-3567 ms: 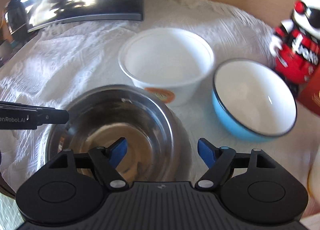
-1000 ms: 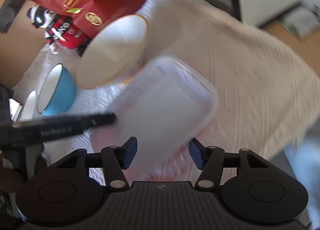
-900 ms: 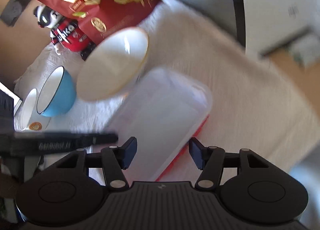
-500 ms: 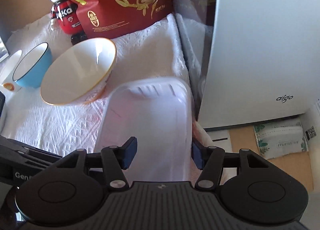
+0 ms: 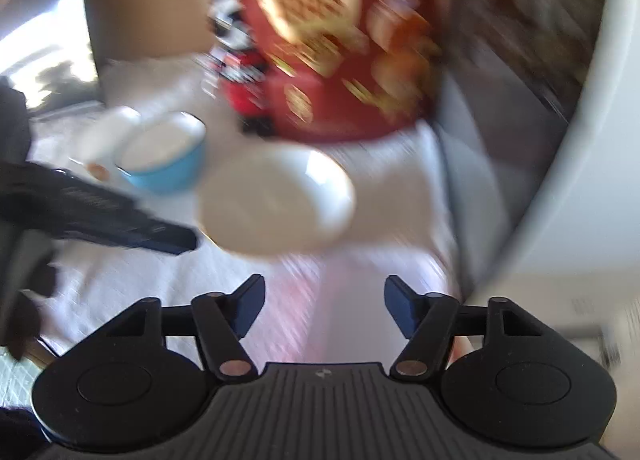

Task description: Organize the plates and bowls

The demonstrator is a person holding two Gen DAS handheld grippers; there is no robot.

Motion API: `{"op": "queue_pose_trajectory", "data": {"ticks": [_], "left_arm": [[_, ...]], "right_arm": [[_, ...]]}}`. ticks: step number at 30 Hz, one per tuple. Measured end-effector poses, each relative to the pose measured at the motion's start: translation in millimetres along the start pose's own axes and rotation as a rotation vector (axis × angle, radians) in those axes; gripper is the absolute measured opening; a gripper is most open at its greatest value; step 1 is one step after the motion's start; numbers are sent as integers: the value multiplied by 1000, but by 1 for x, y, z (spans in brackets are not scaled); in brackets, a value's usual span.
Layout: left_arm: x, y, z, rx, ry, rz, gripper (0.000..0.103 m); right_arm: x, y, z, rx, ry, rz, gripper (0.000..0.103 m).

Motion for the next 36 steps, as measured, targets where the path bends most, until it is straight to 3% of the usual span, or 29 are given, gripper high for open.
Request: {"op": "queue_pose_trajectory", "data": {"ticks": [4, 7, 10, 14, 18, 21, 29, 36], "left_arm": [[-10, -19, 13, 6, -61, -18, 29], [-13, -25, 27, -7, -105, -28, 29], [-11, -19, 37, -22, -149, -25, 29], [-5, -13, 59, -87, -132, -49, 29], [2, -12, 72, -96, -120, -50, 29], [4, -10, 70, -97, -127, -38, 30], [-2, -4, 65, -149, -169, -43, 29], [-52, 6, 26, -124, -209, -129, 29]], "right_arm": [[-11, -40, 33, 1, 24, -42, 67], [2, -62, 64, -16, 98, -47, 68], [22, -76, 92, -35, 98, -2, 68], [50, -76, 129, -93, 48, 80, 70], [67, -68, 153, -153, -19, 145, 70], [73, -59, 168, -219, -104, 213, 64], [59, -60, 168, -238, -197, 217, 62], [4, -53, 165, -282, -299, 198, 64]]}}
Point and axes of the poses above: each gripper's, at about its wrist camera, not at the fingertips, and z roughly the way its jaws point, x to its right, y to its underside, the point moved 7 cm from there along z, roughly the way its jaws point, and after that the axes turned 13 degrees about -y, right-handed, at the moved point
